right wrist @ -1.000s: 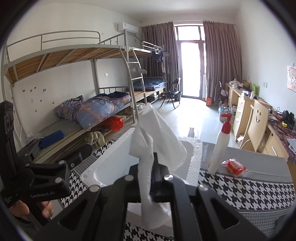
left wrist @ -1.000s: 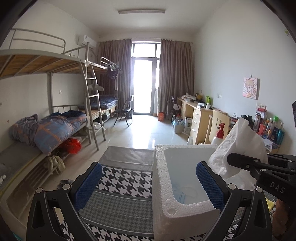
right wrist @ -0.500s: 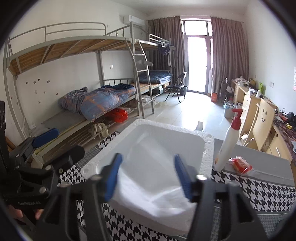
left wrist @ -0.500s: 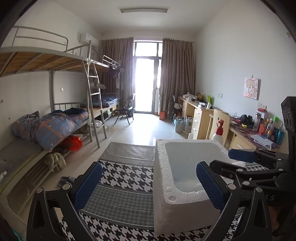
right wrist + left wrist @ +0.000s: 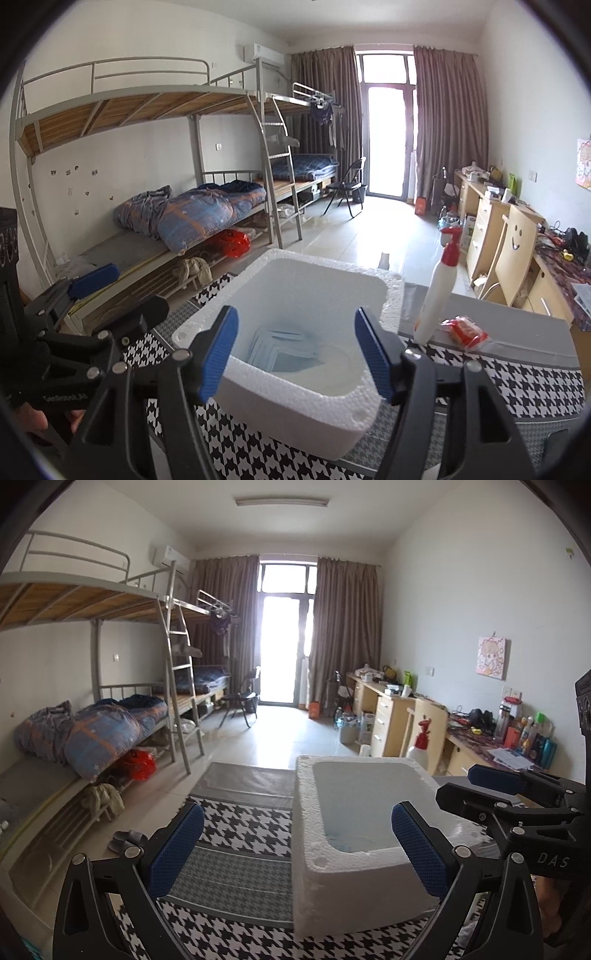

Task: Organize soft objects
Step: 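Move both open tools back from the box toward the remaining pile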

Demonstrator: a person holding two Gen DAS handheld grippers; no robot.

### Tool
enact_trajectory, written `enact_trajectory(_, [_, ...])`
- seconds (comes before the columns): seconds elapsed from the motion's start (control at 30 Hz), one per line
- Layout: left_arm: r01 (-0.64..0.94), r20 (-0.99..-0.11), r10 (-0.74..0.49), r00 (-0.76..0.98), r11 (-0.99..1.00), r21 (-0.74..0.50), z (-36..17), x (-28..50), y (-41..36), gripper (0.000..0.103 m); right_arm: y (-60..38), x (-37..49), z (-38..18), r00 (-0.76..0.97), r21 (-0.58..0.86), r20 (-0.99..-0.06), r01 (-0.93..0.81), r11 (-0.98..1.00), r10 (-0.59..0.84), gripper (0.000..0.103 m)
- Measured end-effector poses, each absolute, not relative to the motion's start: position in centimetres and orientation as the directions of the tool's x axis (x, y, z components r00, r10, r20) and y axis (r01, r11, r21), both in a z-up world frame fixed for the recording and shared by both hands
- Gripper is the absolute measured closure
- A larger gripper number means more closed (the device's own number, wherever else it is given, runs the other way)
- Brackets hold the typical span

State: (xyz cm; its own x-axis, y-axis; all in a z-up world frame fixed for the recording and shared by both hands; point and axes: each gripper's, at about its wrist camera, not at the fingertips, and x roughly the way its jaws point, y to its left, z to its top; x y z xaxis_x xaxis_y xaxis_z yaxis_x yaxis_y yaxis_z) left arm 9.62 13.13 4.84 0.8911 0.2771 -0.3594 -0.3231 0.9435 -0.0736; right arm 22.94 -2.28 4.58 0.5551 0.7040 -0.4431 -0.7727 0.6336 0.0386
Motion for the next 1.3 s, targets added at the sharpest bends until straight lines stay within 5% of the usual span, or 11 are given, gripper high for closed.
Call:
enact_trajectory(0.23, [-0.285, -0.348, 0.246, 0.905, 0.956, -0.064, 5.2, 9.0, 11.9, 0.001, -4.1, 22.0, 4.9, 0.583, 0.043, -0.412, -0.755, 0.654, 0.700, 0.032])
enact_trajectory(0.37, [-0.252, -0.339, 0.218, 0.915, 0.966, -0.059, 5.4, 8.6, 10.7, 0.001, -5.0, 21.4, 5.0, 0.599, 0.039, -0.391, -0.748, 0.663, 0.699, 0.021])
enact_trajectory(0.67, [-0.208, -0.329, 0.176, 0.928, 0.976, -0.063, 5.7, 8.1, 9.4, 0.001, -7.5, 20.1, 5.6, 0.659, 0.027, -0.326, -0.710, 0.703, 0.678, 0.012])
enact_trajectory(1.3, [-0.151, -0.291, 0.136, 0.947, 0.988, -0.031, 5.1, 7.9, 6.9, 0.001, -12.2, 19.0, 3.9, 0.763, 0.057, -0.276, -0.594, 0.802, 0.585, 0.011])
